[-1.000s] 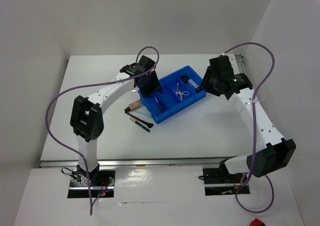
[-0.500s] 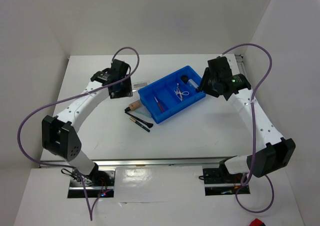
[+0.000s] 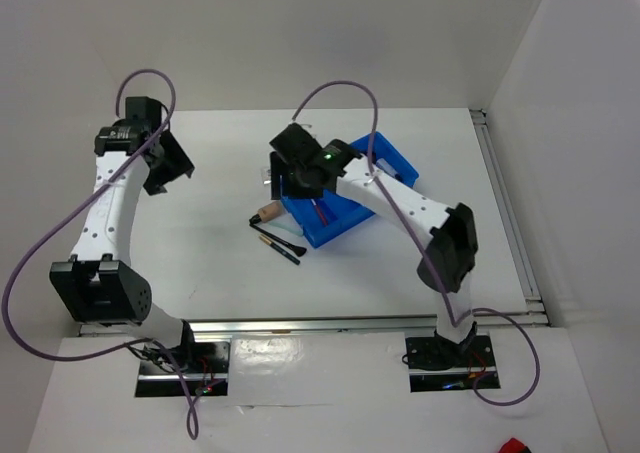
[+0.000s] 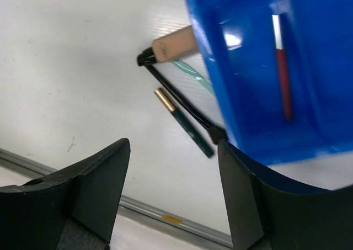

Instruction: Organize the makeup

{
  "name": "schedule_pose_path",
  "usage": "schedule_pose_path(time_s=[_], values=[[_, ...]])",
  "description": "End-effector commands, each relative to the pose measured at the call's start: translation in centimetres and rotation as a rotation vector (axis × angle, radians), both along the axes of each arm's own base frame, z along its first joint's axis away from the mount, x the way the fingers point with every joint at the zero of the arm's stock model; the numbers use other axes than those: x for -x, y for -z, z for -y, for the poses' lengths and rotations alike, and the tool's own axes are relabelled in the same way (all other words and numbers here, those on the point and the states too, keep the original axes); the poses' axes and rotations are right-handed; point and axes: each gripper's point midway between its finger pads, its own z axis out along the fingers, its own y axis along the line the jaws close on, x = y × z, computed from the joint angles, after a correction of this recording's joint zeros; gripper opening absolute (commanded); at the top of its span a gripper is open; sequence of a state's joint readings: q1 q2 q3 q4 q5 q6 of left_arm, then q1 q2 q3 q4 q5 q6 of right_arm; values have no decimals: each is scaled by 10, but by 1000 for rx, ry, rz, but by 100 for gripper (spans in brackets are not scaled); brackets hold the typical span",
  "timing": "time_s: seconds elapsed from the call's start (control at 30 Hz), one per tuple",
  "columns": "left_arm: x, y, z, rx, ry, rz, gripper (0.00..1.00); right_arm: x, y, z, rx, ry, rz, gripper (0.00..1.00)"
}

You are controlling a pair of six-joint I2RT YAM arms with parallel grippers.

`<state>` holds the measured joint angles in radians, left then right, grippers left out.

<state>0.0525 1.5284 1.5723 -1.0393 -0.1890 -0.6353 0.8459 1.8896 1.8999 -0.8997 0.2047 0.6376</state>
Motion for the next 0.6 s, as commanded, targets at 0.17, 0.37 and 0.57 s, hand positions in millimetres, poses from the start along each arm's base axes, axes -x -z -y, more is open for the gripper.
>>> schedule_pose_path(time_s=[0.17,0.37,0.57], values=[[48,-73,-1,61,-136,175,86,-13,38,-80,-139,146,-146,74],[68,-78,5,82,-104,218,87,-5,73,-112,-181,287,-190,74],[87,-83,12,64,-96,232,87,-5,104,-130,-167,390,-143,75]])
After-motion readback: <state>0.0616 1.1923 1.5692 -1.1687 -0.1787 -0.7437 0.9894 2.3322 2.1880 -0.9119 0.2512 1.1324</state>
